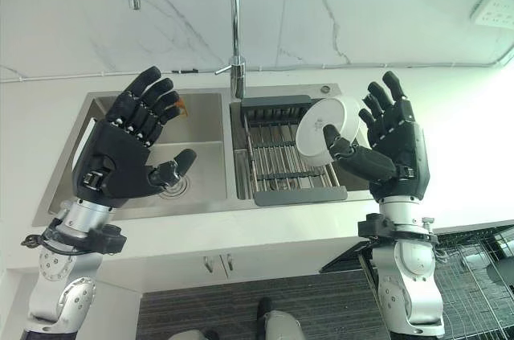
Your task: Place the dishes in the dishwasher.
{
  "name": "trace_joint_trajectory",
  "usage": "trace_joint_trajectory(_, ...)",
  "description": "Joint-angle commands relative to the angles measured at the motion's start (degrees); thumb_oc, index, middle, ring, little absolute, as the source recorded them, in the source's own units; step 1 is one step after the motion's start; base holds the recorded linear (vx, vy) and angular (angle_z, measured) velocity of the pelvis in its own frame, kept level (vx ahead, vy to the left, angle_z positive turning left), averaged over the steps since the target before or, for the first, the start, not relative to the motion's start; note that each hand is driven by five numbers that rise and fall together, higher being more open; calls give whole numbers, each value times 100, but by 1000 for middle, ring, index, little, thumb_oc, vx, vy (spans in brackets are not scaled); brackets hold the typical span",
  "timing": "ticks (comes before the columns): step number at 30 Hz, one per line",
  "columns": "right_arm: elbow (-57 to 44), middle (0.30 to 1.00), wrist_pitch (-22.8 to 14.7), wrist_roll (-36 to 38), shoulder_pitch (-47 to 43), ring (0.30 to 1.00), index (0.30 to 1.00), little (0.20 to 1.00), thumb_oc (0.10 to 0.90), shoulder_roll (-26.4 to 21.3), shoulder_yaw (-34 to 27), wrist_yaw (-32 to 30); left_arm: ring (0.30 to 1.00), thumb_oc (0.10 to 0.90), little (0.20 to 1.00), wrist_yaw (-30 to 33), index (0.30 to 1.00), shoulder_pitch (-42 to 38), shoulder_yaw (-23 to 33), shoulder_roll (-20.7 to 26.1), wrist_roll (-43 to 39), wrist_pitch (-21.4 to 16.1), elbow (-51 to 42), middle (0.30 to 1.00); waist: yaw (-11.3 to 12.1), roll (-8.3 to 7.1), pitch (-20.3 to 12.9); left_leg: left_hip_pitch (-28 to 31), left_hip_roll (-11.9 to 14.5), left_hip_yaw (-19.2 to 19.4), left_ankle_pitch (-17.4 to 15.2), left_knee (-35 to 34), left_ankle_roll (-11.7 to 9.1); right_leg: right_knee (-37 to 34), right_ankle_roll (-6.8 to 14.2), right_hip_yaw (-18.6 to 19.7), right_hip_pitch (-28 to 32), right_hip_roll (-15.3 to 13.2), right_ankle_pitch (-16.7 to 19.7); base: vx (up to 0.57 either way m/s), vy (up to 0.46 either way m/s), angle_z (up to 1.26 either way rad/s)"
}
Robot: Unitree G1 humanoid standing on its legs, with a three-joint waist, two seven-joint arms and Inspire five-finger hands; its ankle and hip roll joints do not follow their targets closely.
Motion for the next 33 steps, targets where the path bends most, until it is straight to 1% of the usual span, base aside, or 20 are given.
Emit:
trace_joint_trajectory(1, -14, 900, -802, -145, -666, 900, 900, 900, 800, -284, -474, -272, 900, 800, 900, 9, 900, -475, -134, 275, 36, -641, -425, 900, -25, 22, -446, 357, 69, 0, -588, -214, -6, 141, 840, -7, -103, -282, -516, 0, 0, 0)
trace_joint_trajectory(6, 348, 900, -821, 9, -793, 900, 900, 900, 800, -314, -651, -646, 900, 800, 900, 50, 900, -558, -196, 321, 68, -641, -346, 900, -49, 7, -459, 384, 81, 61, -613, -214, 28, 141, 842, 6, -70, -266, -498, 9, 11, -10)
trace_joint_trajectory(9, 568, 900, -737, 144, -836, 900, 900, 900, 800, -273, -650, -674, 900, 800, 900, 43, 900, -609, -231, 329, 70, -674, -264, 900, -54, -4, -467, 399, 82, 83, -622, -214, 39, 141, 840, 7, -59, -265, -493, 1, 5, -7)
trace_joint_trajectory(13, 982, 900, -293, 386, -918, 900, 900, 900, 800, -204, -473, -554, 900, 800, 900, 33, 900, -705, -358, 346, 110, -655, -191, 900, -21, -33, -472, 406, 65, 96, -625, -214, 64, 141, 840, -1, -26, -272, -493, 0, 0, 0)
trace_joint_trajectory(16, 1238, 900, -2, 485, -997, 900, 900, 900, 800, -238, -376, -515, 900, 800, 900, 39, 900, -758, -424, 384, 112, -645, -147, 900, 10, -61, -484, 406, 58, 94, -622, -214, 65, 141, 841, -18, -8, -283, -492, 0, 0, 0)
trace_joint_trajectory(19, 1629, 900, 334, 811, -1096, 900, 900, 900, 800, -273, -262, -292, 900, 800, 900, 68, 900, -847, -506, 407, 147, -614, -79, 900, 37, -99, -488, 416, 48, 103, -631, -214, 69, 141, 855, -47, 2, -303, -475, 0, 0, 0)
trace_joint_trajectory(21, 1842, 900, 484, 947, -1176, 900, 900, 900, 800, -344, -212, -175, 900, 800, 900, 44, 900, -893, -533, 443, 138, -589, -25, 900, 65, -123, -480, 429, 45, 108, -640, -214, 74, 141, 868, -71, 10, -319, -455, -7, -33, 1)
trace_joint_trajectory(25, 2098, 900, 597, 1044, -1339, 900, 900, 900, 800, -449, -115, -132, 900, 800, 900, 27, 900, -964, -604, 479, 148, -574, 22, 900, 126, -142, -465, 437, 33, 92, -649, -214, 86, 141, 881, -98, 34, -329, -441, 0, 0, 0)
trace_joint_trajectory(30, 2251, 900, 622, 1042, -1465, 900, 900, 900, 800, -527, -53, -159, 900, 800, 900, 41, 900, -1009, -643, 499, 146, -559, 32, 900, 161, -145, -460, 442, 23, 82, -656, -214, 99, 141, 879, -102, 59, -330, -450, 0, 0, 0)
trace_joint_trajectory(33, 2320, 900, 700, 1075, -1503, 900, 900, 900, 800, -557, -33, -150, 900, 800, 900, 55, 900, -1009, -655, 504, 168, -556, 48, 900, 177, -140, -460, 438, 23, 89, -655, -214, 105, 141, 870, -95, 81, -321, -471, 0, 0, 0)
